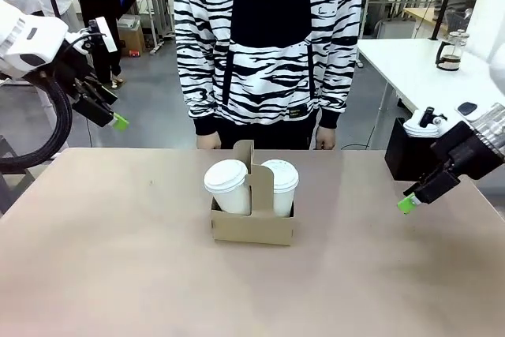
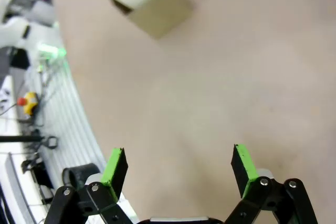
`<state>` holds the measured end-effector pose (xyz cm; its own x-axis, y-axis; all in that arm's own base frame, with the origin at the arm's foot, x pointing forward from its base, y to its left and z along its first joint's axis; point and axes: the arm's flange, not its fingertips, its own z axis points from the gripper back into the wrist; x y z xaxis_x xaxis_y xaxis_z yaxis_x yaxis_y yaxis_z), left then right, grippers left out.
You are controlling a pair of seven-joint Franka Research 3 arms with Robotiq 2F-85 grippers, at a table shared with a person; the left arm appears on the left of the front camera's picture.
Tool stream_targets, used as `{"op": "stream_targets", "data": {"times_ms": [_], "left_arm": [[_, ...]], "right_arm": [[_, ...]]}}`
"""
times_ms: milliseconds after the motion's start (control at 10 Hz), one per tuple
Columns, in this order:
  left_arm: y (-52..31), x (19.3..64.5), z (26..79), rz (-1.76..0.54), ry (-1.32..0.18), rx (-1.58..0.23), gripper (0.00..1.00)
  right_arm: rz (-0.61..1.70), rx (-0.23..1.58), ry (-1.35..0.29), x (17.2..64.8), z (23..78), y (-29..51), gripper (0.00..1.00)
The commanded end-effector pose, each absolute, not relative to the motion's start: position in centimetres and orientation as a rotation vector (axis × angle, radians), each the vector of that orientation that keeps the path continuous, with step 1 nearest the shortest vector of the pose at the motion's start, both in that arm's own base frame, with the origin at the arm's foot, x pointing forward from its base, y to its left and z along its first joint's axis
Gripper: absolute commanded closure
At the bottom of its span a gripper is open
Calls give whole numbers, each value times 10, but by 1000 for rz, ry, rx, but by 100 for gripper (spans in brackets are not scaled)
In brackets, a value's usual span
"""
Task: Pour a drink into a cup and package it in a carrier.
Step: Insert the held 600 ml Paper Cup into the Cup Carrier.
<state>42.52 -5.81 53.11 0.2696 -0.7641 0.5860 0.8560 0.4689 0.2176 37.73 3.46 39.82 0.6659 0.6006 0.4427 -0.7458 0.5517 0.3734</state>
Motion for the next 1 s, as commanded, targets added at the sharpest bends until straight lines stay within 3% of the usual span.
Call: {"op": "stream_targets", "data": {"times_ms": [0, 900], "left_arm": [[-57, 426, 531, -1099, -698, -161, 0], [-57, 426, 531, -1099, -698, -161, 0]], "right_arm": [[844, 649, -298, 374, 395, 37, 0], [844, 649, -298, 374, 395, 37, 0]]}}
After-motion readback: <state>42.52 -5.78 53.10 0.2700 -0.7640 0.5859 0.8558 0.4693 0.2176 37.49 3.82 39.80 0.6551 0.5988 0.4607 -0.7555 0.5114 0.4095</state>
